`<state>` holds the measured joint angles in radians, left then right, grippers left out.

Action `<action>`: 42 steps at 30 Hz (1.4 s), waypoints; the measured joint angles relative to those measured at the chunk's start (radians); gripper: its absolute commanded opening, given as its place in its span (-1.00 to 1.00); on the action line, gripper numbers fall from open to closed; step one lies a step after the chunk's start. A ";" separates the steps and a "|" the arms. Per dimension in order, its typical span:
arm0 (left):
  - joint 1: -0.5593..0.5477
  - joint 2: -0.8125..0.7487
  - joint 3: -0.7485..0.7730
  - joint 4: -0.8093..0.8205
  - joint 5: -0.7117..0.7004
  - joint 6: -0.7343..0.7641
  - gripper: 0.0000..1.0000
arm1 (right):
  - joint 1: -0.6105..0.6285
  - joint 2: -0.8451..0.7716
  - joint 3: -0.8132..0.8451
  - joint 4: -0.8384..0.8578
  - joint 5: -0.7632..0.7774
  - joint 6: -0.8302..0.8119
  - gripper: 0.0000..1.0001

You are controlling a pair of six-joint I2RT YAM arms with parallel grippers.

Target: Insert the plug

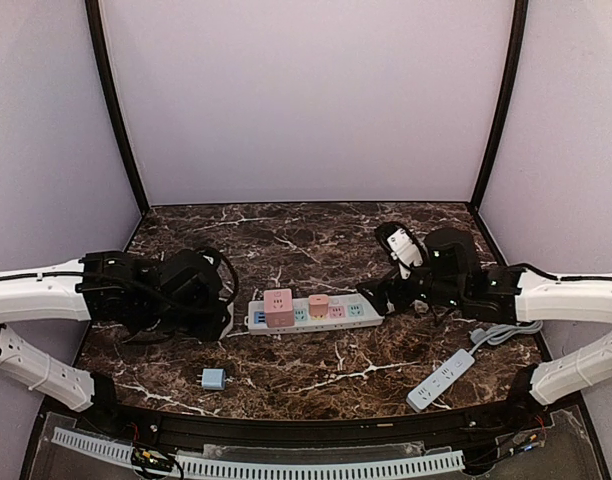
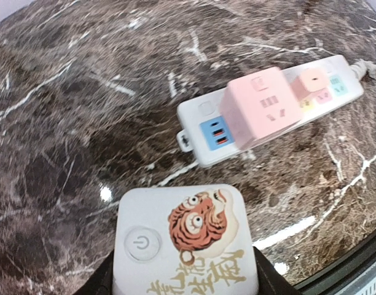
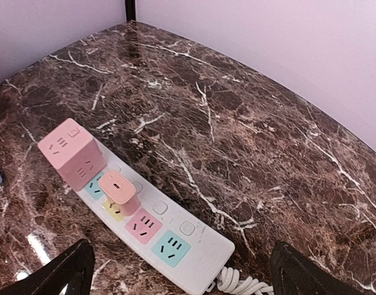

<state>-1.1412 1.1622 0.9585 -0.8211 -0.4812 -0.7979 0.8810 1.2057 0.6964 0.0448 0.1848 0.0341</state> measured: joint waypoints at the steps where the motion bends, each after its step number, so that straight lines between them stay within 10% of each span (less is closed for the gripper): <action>1: -0.001 0.012 0.015 0.021 0.006 0.035 -0.20 | -0.002 -0.018 -0.006 0.006 -0.018 -0.001 0.97; 15: -0.002 0.303 0.140 0.521 0.365 0.538 -0.17 | -0.005 -0.312 -0.113 0.047 -0.197 0.034 0.97; 26: -0.008 0.604 0.463 0.320 0.498 0.851 -0.14 | -0.005 -0.428 -0.140 0.045 -0.208 0.110 0.97; 42: -0.113 0.818 0.486 0.351 0.542 0.956 -0.12 | -0.005 -0.457 -0.161 0.029 -0.132 0.111 0.97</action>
<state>-1.2545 1.9804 1.4448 -0.4698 0.0605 0.1585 0.8757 0.7483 0.5350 0.0738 0.0532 0.1448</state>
